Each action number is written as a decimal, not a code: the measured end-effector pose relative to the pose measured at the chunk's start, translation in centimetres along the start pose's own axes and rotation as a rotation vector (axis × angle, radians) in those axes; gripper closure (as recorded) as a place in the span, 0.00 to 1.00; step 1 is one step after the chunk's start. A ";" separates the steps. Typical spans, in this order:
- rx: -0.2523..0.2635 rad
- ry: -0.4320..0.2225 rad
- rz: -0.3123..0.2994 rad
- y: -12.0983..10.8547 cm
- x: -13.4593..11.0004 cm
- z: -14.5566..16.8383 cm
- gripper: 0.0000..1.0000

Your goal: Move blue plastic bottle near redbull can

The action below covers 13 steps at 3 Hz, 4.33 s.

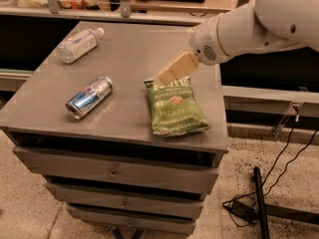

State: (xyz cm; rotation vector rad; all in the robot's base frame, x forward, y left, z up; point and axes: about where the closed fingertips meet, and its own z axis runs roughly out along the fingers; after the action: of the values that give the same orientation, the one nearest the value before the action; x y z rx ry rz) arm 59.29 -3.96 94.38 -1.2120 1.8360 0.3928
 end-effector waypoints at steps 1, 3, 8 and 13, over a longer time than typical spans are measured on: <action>0.024 -0.042 0.002 -1.5 -0.5 3.0 0.00; 0.026 -0.125 0.053 -2.4 -5.5 9.3 0.00; 0.083 -0.155 0.081 -4.3 -11.0 21.6 0.00; -0.023 -0.181 0.087 -6.5 -13.5 30.6 0.00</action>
Offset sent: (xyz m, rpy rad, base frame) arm 0.0880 0.0674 -0.0115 0.1586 -0.0551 -0.0441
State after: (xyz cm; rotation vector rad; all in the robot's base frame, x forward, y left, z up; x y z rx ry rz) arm 81.83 21.02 89.18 -1.0779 1.7354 0.5555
